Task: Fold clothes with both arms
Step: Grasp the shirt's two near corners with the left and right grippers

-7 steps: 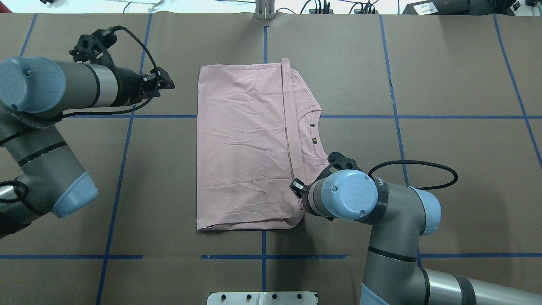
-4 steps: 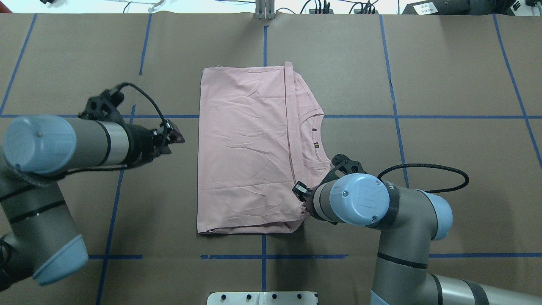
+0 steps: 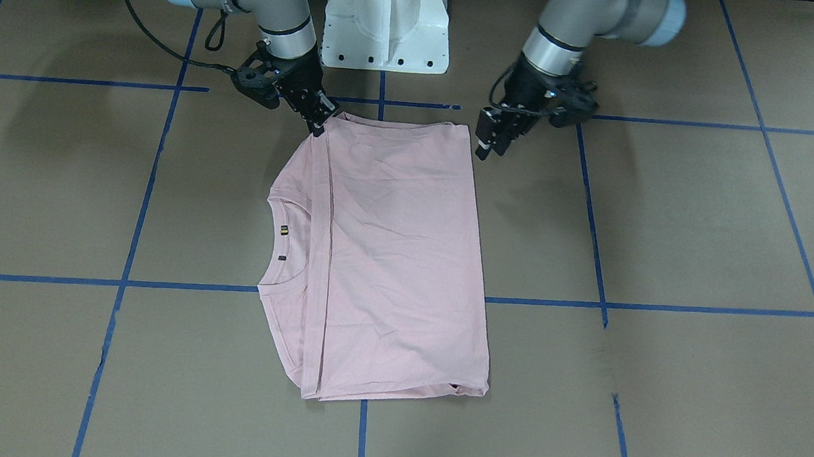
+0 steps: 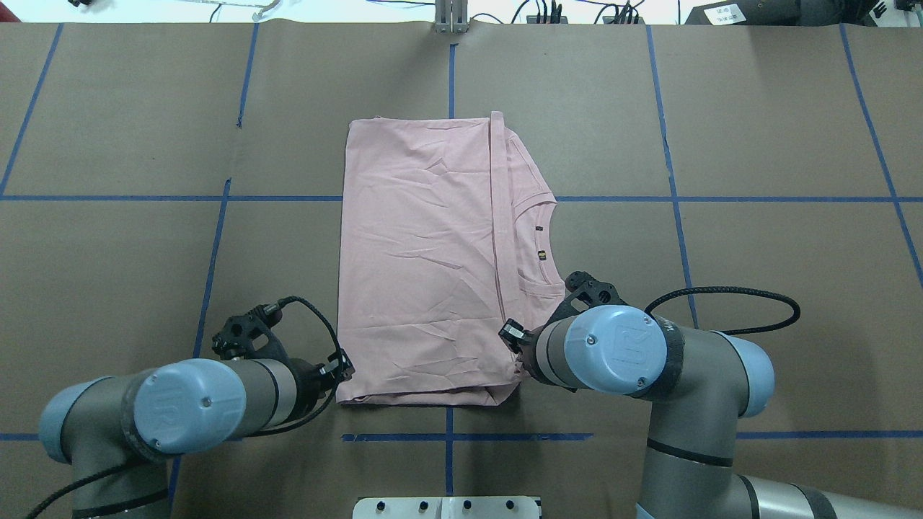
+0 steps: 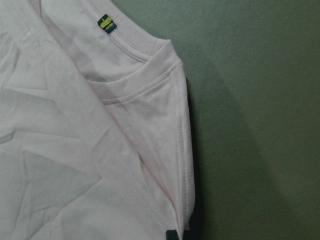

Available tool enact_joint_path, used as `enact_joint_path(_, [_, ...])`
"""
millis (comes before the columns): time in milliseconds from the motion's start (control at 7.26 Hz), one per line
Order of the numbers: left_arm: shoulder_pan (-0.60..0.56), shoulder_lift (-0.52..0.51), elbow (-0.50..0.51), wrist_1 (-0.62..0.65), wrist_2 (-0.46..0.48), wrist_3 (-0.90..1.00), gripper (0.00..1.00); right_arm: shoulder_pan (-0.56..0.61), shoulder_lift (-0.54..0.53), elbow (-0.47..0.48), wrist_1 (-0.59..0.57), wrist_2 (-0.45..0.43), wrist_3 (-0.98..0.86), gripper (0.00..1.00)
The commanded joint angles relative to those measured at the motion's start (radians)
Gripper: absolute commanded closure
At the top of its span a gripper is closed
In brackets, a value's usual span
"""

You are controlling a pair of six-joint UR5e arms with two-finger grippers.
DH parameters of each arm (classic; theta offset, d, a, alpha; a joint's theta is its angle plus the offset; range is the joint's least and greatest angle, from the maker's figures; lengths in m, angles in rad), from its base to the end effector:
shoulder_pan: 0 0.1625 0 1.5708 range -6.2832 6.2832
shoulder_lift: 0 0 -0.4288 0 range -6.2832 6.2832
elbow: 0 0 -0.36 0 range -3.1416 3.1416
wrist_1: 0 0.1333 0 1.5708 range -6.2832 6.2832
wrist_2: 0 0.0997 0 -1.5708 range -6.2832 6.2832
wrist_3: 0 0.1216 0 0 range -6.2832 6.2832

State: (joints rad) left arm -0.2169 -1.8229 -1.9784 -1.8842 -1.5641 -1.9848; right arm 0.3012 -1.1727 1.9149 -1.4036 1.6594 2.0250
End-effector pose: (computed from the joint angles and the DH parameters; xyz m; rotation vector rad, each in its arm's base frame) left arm 0.5063 -0.2489 0.3431 -0.0910 0.9843 -0.5829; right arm -0.5255 -0.2916 0.3102 -0.1547 -0.9179 0.6611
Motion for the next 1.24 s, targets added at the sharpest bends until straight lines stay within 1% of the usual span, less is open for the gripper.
enact_joint_path(0, [0.043,-0.01,0.006,0.045,0.006,-0.006,0.48,-0.001,0.001,0.0,0.0,0.003,0.0,1.0])
enact_joint_path(275, [0.039,-0.021,0.007,0.045,0.007,-0.005,0.5,0.001,0.001,0.001,0.0,0.005,0.0,1.0])
enact_joint_path(551, [0.027,-0.032,0.01,0.043,0.079,0.003,0.49,0.003,0.001,0.009,-0.002,0.003,0.0,1.0])
enact_joint_path(689, [0.027,-0.039,0.01,0.043,0.082,0.003,0.49,0.003,0.001,0.012,-0.002,0.003,0.001,1.0])
enact_joint_path(1102, [0.033,-0.044,0.053,0.043,0.081,0.008,0.49,0.003,0.001,0.013,-0.002,0.002,0.001,1.0])
